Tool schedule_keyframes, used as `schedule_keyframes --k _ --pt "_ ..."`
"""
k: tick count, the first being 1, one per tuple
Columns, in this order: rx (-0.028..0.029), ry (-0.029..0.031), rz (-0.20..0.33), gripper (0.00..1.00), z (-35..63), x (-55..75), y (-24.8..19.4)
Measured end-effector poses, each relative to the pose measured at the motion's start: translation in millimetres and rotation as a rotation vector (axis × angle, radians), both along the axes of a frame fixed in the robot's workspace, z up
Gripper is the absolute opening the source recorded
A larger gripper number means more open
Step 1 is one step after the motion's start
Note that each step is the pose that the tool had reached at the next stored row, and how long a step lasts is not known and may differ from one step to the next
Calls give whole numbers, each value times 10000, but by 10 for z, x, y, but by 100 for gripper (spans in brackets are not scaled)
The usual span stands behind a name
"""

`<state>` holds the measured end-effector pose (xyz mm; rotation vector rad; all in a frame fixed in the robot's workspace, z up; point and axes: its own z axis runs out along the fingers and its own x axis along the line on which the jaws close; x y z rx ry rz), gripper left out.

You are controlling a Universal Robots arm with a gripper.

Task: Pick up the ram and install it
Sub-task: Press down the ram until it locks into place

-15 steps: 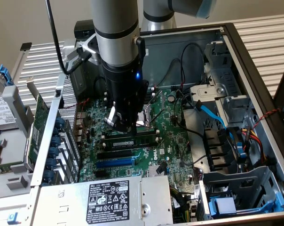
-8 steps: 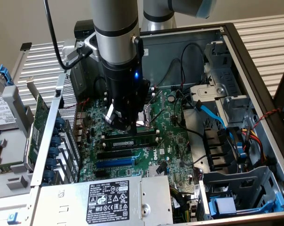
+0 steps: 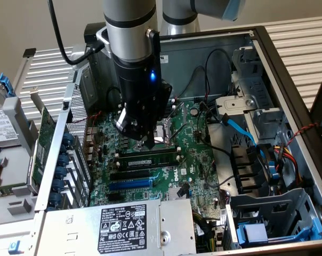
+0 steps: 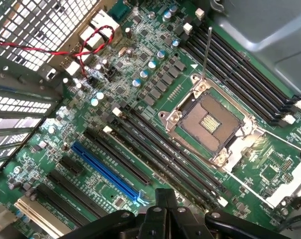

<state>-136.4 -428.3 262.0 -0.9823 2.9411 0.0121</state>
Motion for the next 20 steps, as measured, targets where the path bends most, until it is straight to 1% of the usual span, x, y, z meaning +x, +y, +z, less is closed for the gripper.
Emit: schedule_keyframes --k 5,20 --pt "0 0 -678 11 1 0 0" --pt "0 0 -3079 11 0 0 0"
